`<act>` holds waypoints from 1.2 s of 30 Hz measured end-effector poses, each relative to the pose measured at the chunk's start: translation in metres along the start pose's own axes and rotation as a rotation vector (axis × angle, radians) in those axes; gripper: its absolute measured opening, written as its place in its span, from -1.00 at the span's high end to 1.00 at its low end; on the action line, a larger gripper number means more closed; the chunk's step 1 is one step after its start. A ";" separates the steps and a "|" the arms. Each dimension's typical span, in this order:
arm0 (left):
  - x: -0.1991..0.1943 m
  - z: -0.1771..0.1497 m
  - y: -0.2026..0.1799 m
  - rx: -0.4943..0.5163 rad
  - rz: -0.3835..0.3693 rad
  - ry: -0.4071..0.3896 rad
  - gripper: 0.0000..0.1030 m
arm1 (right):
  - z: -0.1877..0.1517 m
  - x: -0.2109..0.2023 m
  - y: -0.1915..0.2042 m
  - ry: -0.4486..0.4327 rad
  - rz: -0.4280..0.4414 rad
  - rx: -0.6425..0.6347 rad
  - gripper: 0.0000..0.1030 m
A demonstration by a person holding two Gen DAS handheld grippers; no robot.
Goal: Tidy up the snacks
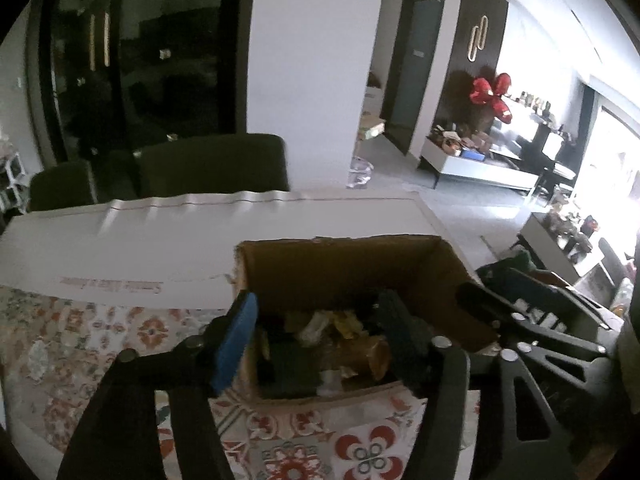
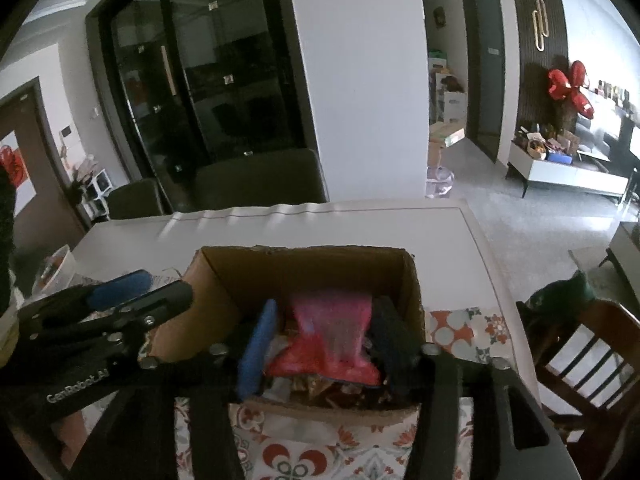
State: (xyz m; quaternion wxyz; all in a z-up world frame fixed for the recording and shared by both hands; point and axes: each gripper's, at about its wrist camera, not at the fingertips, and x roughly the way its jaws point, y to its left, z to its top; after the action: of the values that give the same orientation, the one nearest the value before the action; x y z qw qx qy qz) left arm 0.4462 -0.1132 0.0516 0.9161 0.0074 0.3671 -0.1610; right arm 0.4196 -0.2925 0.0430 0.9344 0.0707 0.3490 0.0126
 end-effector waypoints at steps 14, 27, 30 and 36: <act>-0.074 -0.062 0.007 0.016 0.135 -0.127 -0.76 | -0.054 -0.066 0.012 -0.114 -0.091 0.025 -0.80; -0.124 -0.118 -0.013 0.067 0.178 -0.139 -0.89 | -0.113 -0.113 0.004 -0.123 -0.123 0.096 -0.82; -0.135 -0.130 -0.016 0.055 0.186 -0.149 -0.91 | -0.124 -0.124 0.005 -0.127 -0.137 0.089 -0.82; -0.150 -0.155 -0.021 0.027 0.161 -0.132 -0.92 | -0.144 -0.147 0.006 -0.137 -0.154 0.067 -0.82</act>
State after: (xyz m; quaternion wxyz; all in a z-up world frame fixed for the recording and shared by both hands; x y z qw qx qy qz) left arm 0.2344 -0.0689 0.0415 0.9481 0.0387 0.3020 -0.0919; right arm 0.2143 -0.2793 0.0324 0.9513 0.0757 0.2890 -0.0760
